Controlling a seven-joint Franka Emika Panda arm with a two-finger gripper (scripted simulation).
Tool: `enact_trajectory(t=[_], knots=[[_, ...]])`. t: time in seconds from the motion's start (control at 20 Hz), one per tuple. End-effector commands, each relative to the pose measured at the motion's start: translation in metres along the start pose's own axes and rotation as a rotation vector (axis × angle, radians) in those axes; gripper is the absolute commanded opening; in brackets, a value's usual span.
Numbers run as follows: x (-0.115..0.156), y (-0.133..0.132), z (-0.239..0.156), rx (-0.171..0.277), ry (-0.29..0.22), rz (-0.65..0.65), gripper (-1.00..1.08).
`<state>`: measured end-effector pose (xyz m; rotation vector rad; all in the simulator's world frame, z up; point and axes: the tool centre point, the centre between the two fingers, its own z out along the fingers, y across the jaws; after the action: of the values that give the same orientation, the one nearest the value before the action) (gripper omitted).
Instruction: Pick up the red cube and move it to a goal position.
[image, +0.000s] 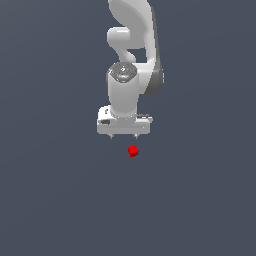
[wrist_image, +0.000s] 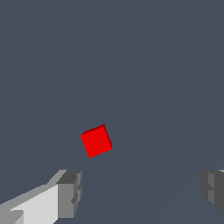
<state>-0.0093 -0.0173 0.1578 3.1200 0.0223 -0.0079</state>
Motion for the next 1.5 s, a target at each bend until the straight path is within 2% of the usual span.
enact_trajectory(t=[0.0, 0.4, 1.1, 1.45], knots=[[0.000, 0.000, 0.000, 0.000, 0.000, 0.000, 1.00], [0.000, -0.007, 0.021, 0.004, 0.002, -0.058, 1.00], [-0.003, -0.042, 0.122, 0.020, 0.009, -0.333, 1.00], [-0.004, -0.047, 0.137, 0.021, 0.009, -0.374, 1.00]])
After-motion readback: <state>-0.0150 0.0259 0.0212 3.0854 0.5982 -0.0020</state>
